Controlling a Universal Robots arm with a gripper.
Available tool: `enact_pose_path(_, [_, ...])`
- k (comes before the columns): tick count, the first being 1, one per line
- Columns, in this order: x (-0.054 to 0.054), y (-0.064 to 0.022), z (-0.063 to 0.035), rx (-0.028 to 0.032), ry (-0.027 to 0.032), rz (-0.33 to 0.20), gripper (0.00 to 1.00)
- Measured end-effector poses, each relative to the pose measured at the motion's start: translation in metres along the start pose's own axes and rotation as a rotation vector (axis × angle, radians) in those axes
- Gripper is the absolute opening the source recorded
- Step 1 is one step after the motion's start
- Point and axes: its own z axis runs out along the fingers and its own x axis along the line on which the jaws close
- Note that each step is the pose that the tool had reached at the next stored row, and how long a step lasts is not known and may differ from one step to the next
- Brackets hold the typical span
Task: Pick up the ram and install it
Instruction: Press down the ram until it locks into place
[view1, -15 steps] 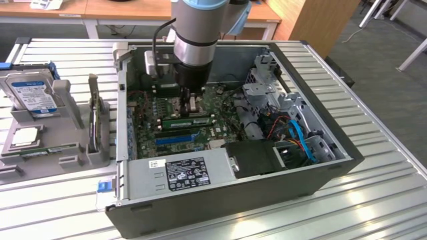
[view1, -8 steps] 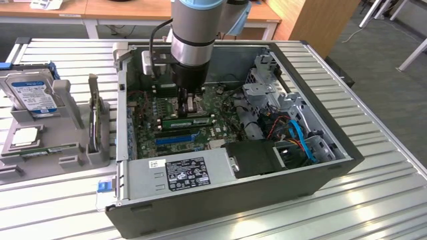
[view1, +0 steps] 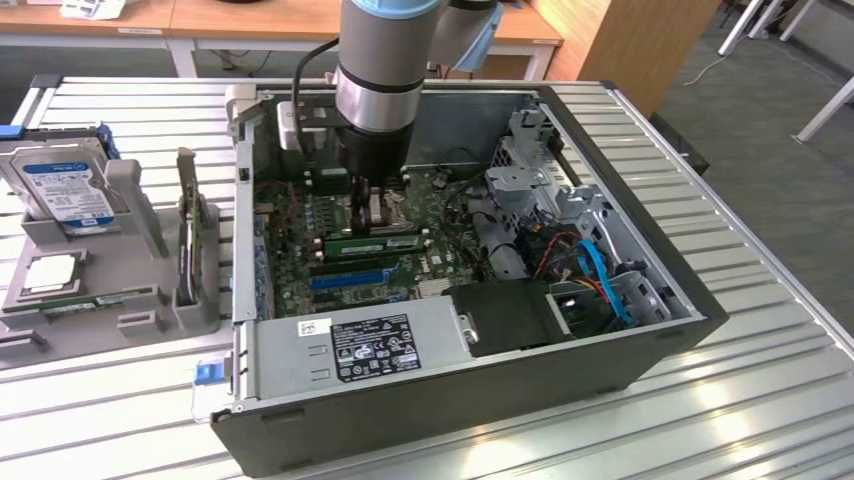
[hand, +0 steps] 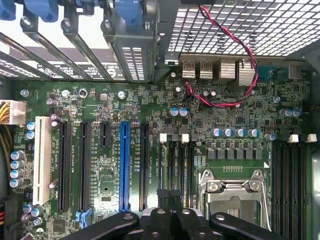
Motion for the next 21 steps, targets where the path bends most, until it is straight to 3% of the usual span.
enact_pose_path(21, [0.0005, 0.0001, 0.0096, -0.0001, 0.0001, 0.0, 0.1])
